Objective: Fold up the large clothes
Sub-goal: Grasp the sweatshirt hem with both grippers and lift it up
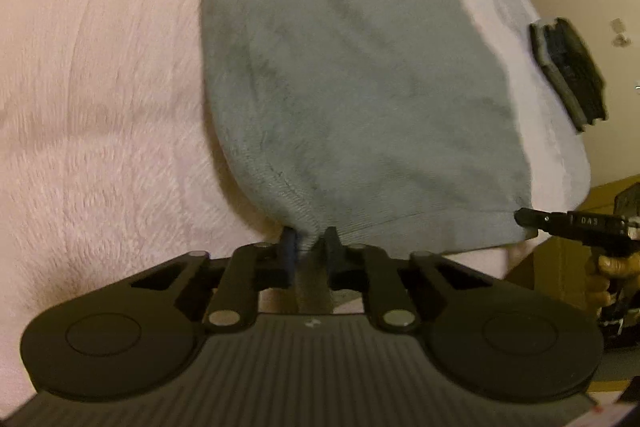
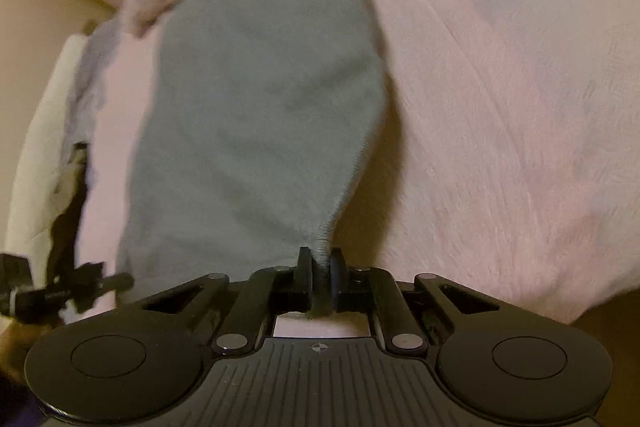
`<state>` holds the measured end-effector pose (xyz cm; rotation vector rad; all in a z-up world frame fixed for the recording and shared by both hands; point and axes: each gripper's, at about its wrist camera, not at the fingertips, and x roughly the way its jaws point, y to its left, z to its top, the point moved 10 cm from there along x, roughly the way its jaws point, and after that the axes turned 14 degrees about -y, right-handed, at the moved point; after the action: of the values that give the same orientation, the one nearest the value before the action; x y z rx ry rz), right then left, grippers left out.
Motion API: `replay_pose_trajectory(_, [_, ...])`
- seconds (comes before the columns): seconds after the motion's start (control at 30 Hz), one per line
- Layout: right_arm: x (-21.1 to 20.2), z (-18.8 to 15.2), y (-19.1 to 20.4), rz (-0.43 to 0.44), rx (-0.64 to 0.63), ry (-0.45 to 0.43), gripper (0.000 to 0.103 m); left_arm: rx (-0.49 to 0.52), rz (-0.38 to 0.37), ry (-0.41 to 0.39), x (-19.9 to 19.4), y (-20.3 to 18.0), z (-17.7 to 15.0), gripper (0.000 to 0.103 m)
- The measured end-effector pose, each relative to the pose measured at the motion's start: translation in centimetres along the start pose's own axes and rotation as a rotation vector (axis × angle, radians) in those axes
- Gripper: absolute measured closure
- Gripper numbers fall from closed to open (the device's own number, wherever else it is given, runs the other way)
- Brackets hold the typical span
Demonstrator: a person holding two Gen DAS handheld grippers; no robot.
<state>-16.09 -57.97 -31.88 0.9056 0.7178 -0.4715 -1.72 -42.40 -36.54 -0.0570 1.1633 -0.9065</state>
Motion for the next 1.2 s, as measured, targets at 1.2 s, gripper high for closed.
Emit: replay_pose_trajectory(1.2, [-22.6, 41.1, 21.1, 0.526, -0.171, -0.708, 0.099, 0.159, -0.322, -0.908, -30.3, -25.2, 38.9, 0.098])
